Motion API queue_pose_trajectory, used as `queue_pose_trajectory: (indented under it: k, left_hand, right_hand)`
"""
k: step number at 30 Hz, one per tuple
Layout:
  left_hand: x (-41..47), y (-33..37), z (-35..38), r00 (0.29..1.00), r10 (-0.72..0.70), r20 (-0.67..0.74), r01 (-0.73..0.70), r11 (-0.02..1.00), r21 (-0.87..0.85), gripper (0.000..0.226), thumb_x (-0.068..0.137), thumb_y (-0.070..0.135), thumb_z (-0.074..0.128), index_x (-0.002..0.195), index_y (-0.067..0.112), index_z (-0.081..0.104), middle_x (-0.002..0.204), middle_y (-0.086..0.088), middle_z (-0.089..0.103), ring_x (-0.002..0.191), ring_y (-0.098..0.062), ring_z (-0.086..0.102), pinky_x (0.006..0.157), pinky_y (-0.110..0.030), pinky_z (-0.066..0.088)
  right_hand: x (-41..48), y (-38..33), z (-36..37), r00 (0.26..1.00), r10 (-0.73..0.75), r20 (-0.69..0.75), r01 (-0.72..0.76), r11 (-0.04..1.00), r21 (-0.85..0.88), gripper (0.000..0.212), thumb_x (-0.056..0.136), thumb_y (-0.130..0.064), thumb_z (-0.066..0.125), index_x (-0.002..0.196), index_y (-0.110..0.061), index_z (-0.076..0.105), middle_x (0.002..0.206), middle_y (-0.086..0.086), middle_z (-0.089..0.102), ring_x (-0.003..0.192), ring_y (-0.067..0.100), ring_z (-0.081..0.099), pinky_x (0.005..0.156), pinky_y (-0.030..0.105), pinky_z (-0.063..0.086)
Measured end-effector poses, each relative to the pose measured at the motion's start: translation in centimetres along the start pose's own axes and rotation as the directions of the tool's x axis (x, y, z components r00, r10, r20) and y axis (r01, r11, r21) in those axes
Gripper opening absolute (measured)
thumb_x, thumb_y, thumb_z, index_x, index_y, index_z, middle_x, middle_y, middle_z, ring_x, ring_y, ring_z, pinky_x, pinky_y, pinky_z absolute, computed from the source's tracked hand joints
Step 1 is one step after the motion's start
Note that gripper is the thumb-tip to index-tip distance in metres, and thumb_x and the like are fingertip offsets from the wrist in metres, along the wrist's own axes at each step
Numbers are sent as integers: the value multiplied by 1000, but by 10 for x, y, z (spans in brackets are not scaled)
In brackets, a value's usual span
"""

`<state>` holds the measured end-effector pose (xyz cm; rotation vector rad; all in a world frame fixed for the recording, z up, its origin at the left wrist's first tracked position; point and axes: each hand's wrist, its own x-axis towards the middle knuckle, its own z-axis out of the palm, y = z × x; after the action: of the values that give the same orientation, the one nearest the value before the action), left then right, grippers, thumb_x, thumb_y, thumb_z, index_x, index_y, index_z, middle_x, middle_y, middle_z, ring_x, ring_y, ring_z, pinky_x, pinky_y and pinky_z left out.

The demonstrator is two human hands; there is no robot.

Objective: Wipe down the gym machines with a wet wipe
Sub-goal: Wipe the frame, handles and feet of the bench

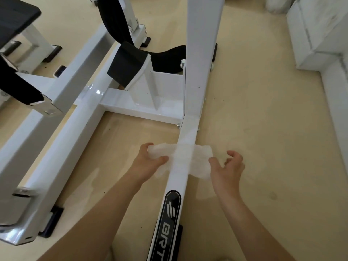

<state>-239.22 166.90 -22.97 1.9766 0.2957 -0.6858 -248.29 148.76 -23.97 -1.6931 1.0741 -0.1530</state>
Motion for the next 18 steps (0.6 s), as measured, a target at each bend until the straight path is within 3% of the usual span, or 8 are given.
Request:
queue_pose_trajectory:
  k: [2, 4, 7, 9, 11, 13, 16, 18]
  left_hand:
    - [-4, -2, 6, 951, 224, -212, -172, 956, 236, 63, 78, 27, 75, 133, 25, 42, 123, 3, 45, 113, -17, 48, 95, -33, 44]
    - [-12, 0, 12, 870, 405, -282, -288, 881, 375, 55, 80, 25, 73, 129, 24, 47, 120, 6, 45, 111, -14, 46, 96, -30, 41]
    - [-20, -3, 31, 933, 360, 24, -344, 867, 361, 40, 97, 26, 51, 137, 23, 47, 129, 9, 55, 116, -10, 53, 98, -24, 42]
    - [-25, -8, 41, 941, 294, 166, -326, 921, 213, 39, 104, 19, 35, 141, 26, 43, 137, 12, 51, 122, -3, 50, 99, -11, 38]
    - [-24, -5, 40, 957, 246, 156, -260, 963, 78, 41, 104, 13, 32, 142, 26, 42, 132, 18, 49, 117, 8, 48, 91, 2, 34]
    - [-18, -1, 37, 963, 208, 172, -207, 978, -24, 43, 102, 5, 34, 134, 29, 50, 124, 20, 56, 106, 15, 54, 88, -1, 39]
    - [-13, 6, 30, 970, 137, 201, -96, 975, -201, 57, 89, -12, 36, 116, 30, 64, 108, 14, 71, 101, 1, 65, 85, -17, 51]
    - [-11, 10, 31, 976, 108, 187, -53, 960, -275, 55, 85, -12, 37, 105, 25, 71, 103, 3, 74, 100, -11, 67, 88, -28, 53]
  right_hand:
    - [-6, -2, 6, 985, -173, 18, 173, 977, -127, 55, 88, -31, 61, 135, -15, 37, 135, 4, 35, 117, 17, 42, 95, 32, 38]
    - [-8, -9, 26, 970, -187, 157, 209, 969, -135, 55, 92, -36, 57, 137, -12, 37, 130, 1, 45, 116, 17, 48, 94, 34, 42]
    - [-9, -16, 64, 953, -121, 278, 162, 979, -127, 52, 98, -36, 47, 138, -7, 32, 128, 9, 56, 113, 26, 57, 86, 30, 44]
    - [-6, -18, 81, 961, -172, 217, 209, 965, -161, 64, 101, -33, 38, 151, -3, 10, 153, 17, 32, 138, 27, 36, 110, 28, 32]
    - [2, -20, 88, 942, -278, 189, 320, 912, -255, 65, 103, -25, 31, 152, 1, -3, 161, 17, 3, 149, 25, 9, 115, 19, 8]
    - [9, -19, 92, 887, -405, 223, 462, 795, -394, 59, 101, -14, 29, 151, 4, 3, 160, 20, -2, 149, 30, 2, 117, 25, 5]
    - [22, -23, 96, 748, -571, 339, 643, 497, -582, 60, 87, -18, 29, 140, 8, 39, 152, 24, 33, 143, 36, 27, 114, 47, 27]
    - [38, -34, 95, 630, -583, 514, 752, 294, -590, 63, 87, -25, 23, 139, 4, 44, 152, 20, 36, 145, 32, 26, 116, 45, 16]
